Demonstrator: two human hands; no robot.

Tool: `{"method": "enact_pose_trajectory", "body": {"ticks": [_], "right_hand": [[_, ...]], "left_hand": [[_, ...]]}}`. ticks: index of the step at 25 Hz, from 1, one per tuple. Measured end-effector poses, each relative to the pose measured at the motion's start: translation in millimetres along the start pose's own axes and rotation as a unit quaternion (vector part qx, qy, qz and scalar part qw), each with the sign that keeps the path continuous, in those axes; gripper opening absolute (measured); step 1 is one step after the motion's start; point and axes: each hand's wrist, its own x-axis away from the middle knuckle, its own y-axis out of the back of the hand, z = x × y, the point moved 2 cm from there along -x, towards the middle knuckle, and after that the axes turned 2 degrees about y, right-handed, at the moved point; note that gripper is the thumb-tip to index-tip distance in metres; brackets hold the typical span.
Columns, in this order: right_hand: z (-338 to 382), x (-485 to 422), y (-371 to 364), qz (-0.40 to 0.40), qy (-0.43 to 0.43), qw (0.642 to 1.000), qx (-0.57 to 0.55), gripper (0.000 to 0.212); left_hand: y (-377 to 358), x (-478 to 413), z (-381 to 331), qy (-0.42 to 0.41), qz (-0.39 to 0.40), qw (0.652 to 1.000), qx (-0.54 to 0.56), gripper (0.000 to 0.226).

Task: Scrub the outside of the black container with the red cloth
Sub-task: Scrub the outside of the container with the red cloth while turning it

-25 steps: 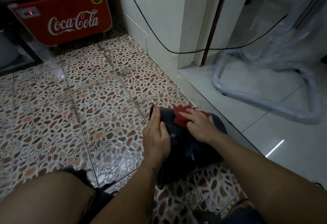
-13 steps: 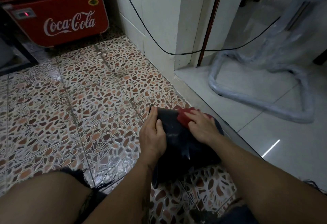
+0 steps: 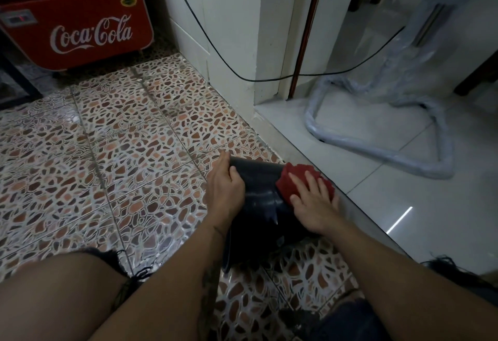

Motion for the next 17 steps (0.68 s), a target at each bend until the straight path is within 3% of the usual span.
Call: {"method": "enact_pose_trajectory", "body": {"ticks": [5, 8, 11, 13, 15, 17], "right_hand": [[2.5, -3.4, 0.5, 0.001, -0.039, 0.999, -0.031, 0.058], [18.1, 1.4, 0.1, 0.008, -0.034, 0.998, -0.053, 0.060], [49.5, 14.8, -0.3, -0.011, 0.095, 0.995, -0.031, 0.061], [70.2, 28.4, -5.6, -0.004, 0.183, 0.983, -0.035, 0.060], [76.9, 41.0, -19.7, 0.008, 0.224, 0.975, -0.008, 0.061], [67.2, 42.0, -32.2, 0.000, 0.200, 0.979, 0.026, 0.062]], "left_hand": [[11.0, 51.2, 10.2, -0.074, 0.025, 0.988, -0.136, 0.060], [12.9, 50.7, 11.3, -0.077, 0.018, 0.982, -0.169, 0.056], [16.7, 34.5, 1.0, -0.065, 0.005, 0.983, -0.169, 0.039], [25.9, 21.4, -1.9, 0.002, -0.022, 0.990, -0.140, 0.020], [36.1, 14.4, 3.1, 0.041, -0.033, 0.989, -0.141, 0.029], [41.2, 17.1, 7.2, 0.036, -0.032, 0.988, -0.148, 0.043]]}}
